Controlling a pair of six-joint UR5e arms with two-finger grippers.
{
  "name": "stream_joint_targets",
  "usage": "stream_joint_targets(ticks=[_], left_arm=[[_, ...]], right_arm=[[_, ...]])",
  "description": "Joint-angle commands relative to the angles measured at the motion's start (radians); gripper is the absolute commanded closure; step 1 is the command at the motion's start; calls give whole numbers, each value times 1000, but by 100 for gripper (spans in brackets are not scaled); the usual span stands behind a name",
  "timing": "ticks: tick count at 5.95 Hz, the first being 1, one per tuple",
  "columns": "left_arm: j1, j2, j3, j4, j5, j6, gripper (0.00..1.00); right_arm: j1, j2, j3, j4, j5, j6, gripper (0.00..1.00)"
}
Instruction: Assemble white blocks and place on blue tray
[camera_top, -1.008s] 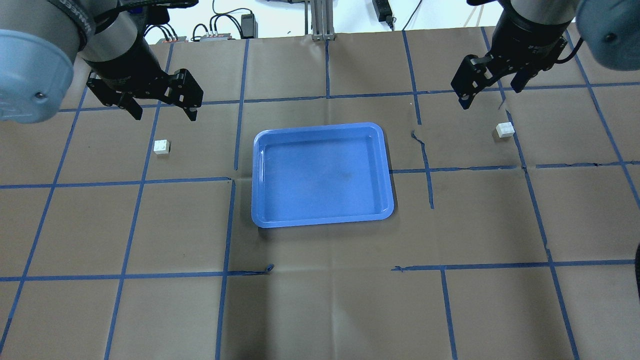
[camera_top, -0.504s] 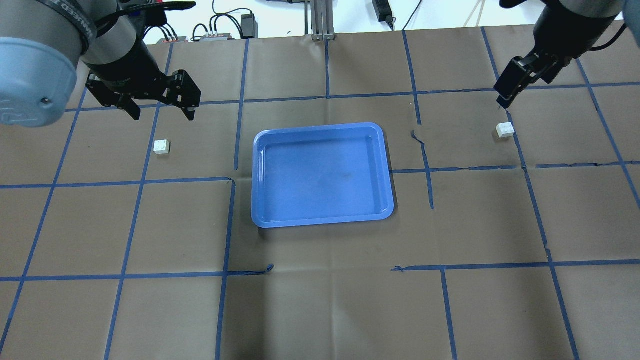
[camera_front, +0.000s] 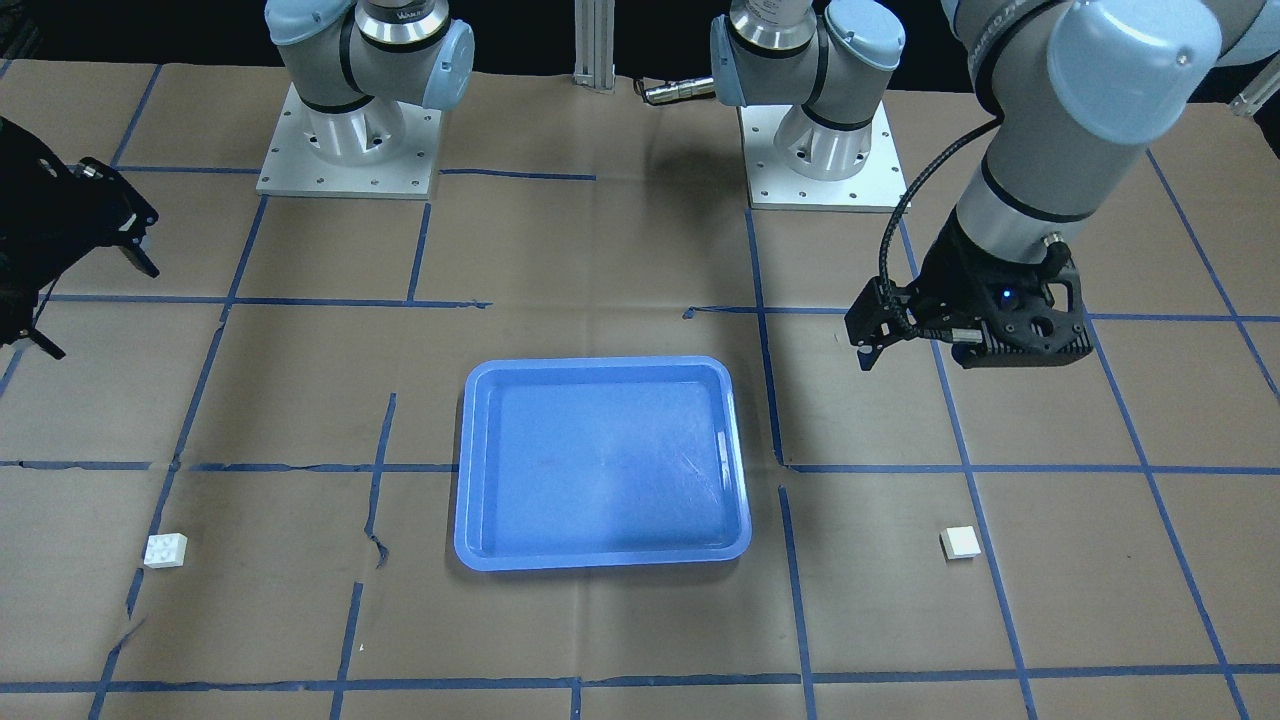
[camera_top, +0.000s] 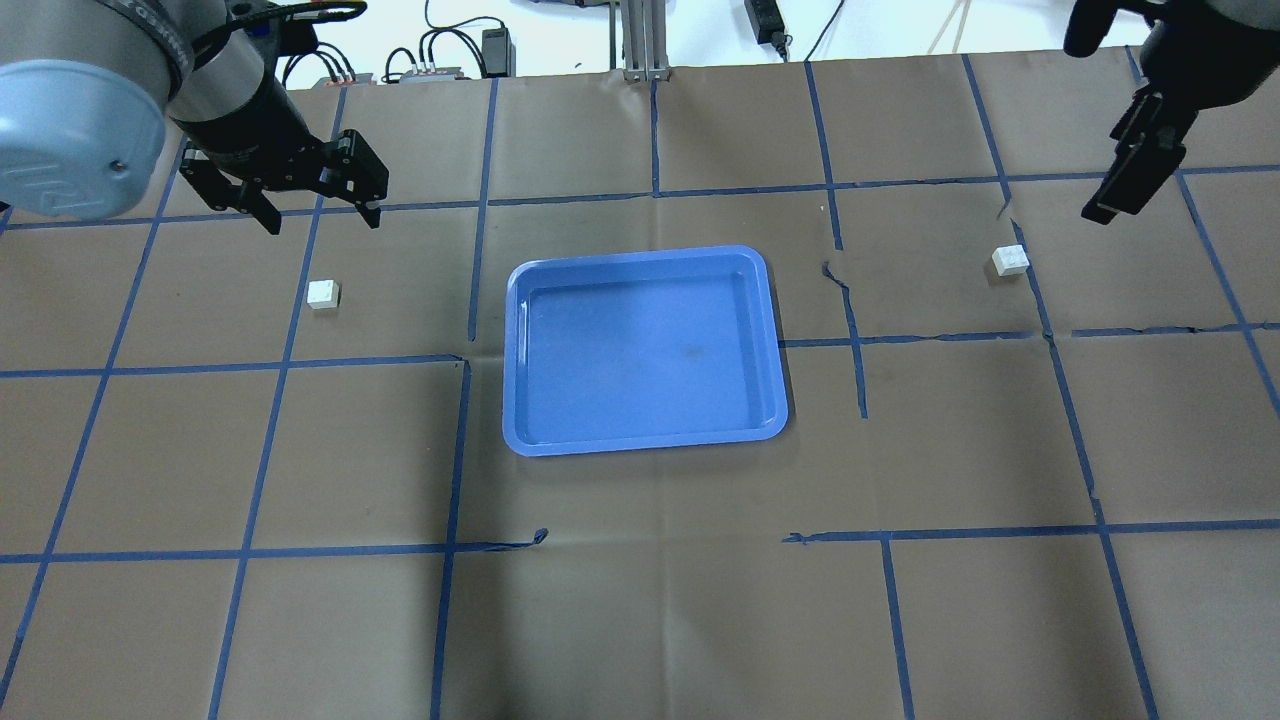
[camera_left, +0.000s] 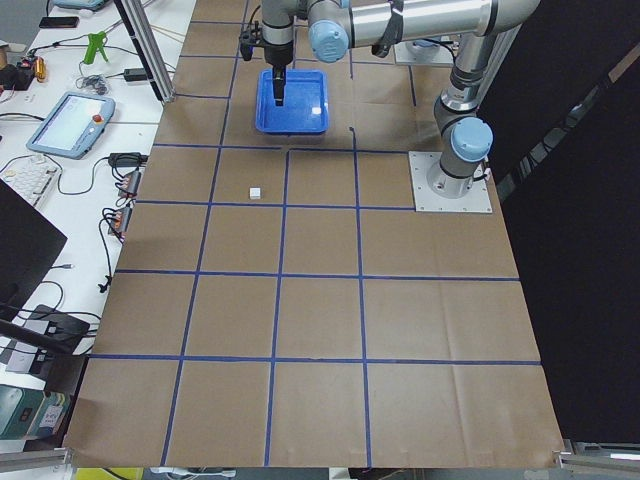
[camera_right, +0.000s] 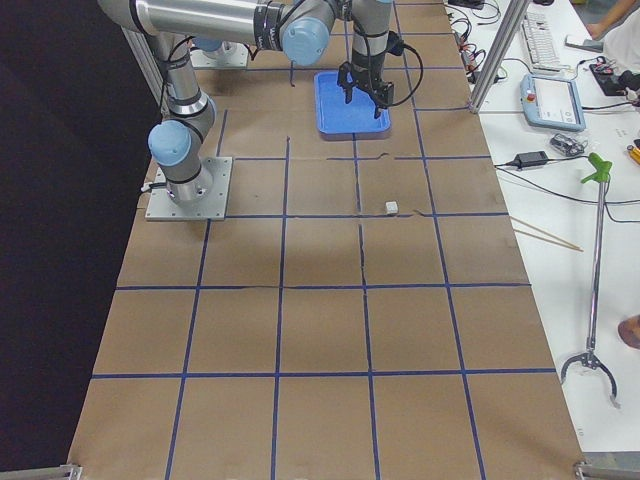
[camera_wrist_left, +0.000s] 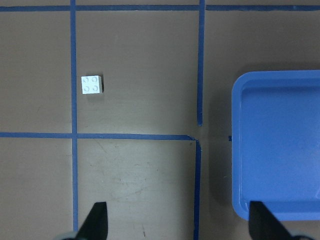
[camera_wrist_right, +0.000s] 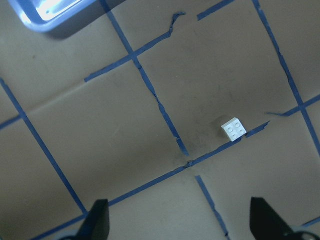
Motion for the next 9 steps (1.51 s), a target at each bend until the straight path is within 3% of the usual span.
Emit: stream_joint_targets(ticks=[1, 3, 4, 5, 7, 8, 9], left_arm=[[35, -122, 5, 111, -8, 27, 1], [83, -170, -29, 176, 87, 22, 1], [87, -234, -37, 187, 213, 28, 1], [142, -303, -35, 236, 225, 31, 1], [209, -350, -35, 382, 161, 76, 2], [207, -386, -32, 399, 64, 74, 3], [207, -394, -35, 397, 55, 80, 7]], right_arm=[[-58, 65, -1, -111, 13, -417, 0], [-90, 181, -14, -218, 18, -709, 0], [-113, 214, -14, -223, 101, -757, 0], [-159, 252, -14, -224, 183, -808, 0], [-240, 376, -14, -230, 363, -825, 0], [-260, 442, -14, -287, 436, -827, 0], [-283, 505, -15, -306, 517, -839, 0]])
